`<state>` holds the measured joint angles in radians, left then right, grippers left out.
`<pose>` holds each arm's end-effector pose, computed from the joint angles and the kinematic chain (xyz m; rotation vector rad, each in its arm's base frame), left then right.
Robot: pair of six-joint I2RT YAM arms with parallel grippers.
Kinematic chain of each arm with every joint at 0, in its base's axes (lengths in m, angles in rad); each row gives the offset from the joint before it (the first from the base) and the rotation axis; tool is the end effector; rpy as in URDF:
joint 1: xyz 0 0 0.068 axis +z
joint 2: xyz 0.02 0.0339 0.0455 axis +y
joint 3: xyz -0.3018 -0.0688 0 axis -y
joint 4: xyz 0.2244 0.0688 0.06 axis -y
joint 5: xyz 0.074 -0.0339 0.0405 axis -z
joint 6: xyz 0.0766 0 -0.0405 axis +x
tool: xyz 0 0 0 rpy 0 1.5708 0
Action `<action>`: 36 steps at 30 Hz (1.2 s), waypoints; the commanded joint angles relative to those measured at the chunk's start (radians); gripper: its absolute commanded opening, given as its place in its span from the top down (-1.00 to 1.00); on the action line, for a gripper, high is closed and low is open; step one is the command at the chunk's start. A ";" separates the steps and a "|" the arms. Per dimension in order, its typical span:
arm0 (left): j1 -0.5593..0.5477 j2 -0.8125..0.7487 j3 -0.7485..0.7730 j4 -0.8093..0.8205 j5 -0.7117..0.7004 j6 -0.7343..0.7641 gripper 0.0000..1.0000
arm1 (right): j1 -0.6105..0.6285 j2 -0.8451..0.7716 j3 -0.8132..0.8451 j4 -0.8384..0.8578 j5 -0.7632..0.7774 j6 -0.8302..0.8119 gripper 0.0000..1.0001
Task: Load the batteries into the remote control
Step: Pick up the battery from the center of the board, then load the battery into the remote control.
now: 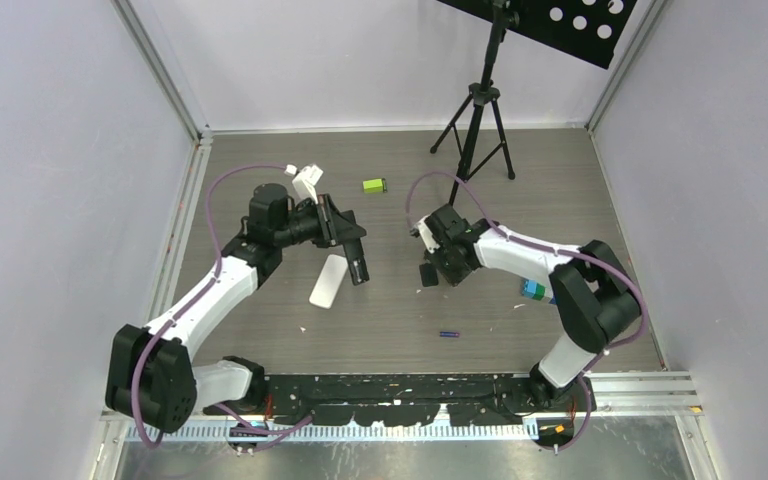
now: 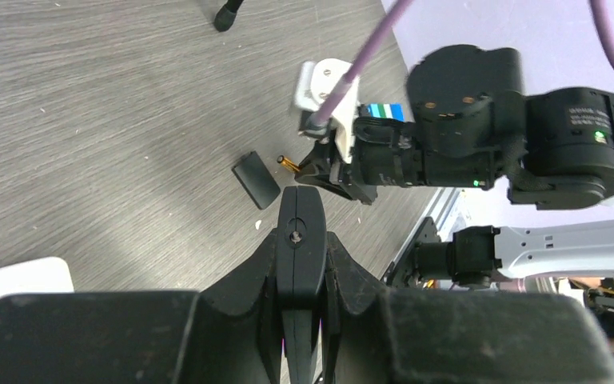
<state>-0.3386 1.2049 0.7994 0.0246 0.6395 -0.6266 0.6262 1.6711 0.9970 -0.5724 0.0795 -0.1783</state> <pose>0.2373 -0.1320 0.3116 0.1593 2.0804 -1.2366 0.2555 0.1773 0.1781 -1.0825 2.5910 -0.0069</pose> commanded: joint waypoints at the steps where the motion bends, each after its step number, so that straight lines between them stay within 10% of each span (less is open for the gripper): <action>1: 0.004 0.022 -0.038 0.176 -0.011 -0.106 1.00 | -0.001 -0.169 -0.016 0.120 -0.041 0.151 0.76; 15: -0.104 0.304 -0.135 0.654 -0.133 -0.468 1.00 | 0.167 -0.403 0.056 0.100 -0.032 0.612 0.86; 36: -0.112 0.543 -0.151 1.011 -0.081 -0.672 1.00 | 0.191 -0.254 0.181 -0.033 -0.149 0.606 0.81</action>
<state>-0.4515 1.7420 0.6533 0.9360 0.5430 -1.2835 0.8108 1.4132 1.1278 -0.5907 -0.0422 0.4599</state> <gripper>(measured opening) 0.183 0.170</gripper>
